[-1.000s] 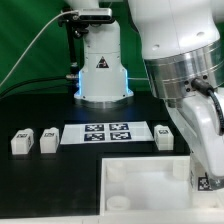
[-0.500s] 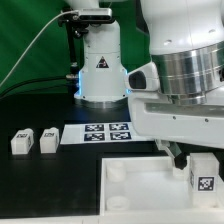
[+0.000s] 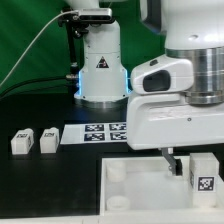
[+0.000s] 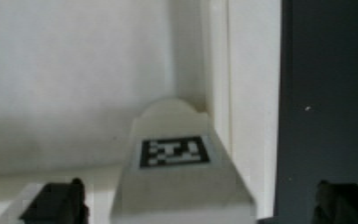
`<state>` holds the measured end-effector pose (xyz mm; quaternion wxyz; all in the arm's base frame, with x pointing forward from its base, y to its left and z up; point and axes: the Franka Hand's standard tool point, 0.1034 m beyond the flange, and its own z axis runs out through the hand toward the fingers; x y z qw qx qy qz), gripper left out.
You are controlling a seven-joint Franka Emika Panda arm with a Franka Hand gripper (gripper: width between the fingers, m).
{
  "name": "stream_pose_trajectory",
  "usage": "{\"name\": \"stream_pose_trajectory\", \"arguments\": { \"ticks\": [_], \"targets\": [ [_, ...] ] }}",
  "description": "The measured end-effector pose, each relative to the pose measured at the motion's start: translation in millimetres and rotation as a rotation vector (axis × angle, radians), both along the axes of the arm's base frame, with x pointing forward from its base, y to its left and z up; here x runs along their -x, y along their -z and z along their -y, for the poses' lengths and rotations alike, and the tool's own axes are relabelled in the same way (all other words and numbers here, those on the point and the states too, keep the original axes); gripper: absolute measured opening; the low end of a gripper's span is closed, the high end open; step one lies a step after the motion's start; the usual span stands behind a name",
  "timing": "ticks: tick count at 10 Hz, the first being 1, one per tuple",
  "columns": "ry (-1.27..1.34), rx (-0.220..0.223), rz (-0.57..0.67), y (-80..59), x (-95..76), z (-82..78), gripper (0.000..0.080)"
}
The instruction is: Assemble one leg
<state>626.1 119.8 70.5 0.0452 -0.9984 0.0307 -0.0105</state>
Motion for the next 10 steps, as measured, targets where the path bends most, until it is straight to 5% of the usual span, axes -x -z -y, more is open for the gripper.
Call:
{"name": "stream_pose_trajectory", "arguments": {
  "ticks": [2,4,10],
  "targets": [
    [0.040,-0.001,-0.004,1.0,0.8,0.5,0.0367],
    [0.206,-0.006,-0.020,1.4,1.0,1.2,0.0296],
    [1.095,-0.065,-0.128,-0.5,-2.5,5.9,0.0296]
  ]
}}
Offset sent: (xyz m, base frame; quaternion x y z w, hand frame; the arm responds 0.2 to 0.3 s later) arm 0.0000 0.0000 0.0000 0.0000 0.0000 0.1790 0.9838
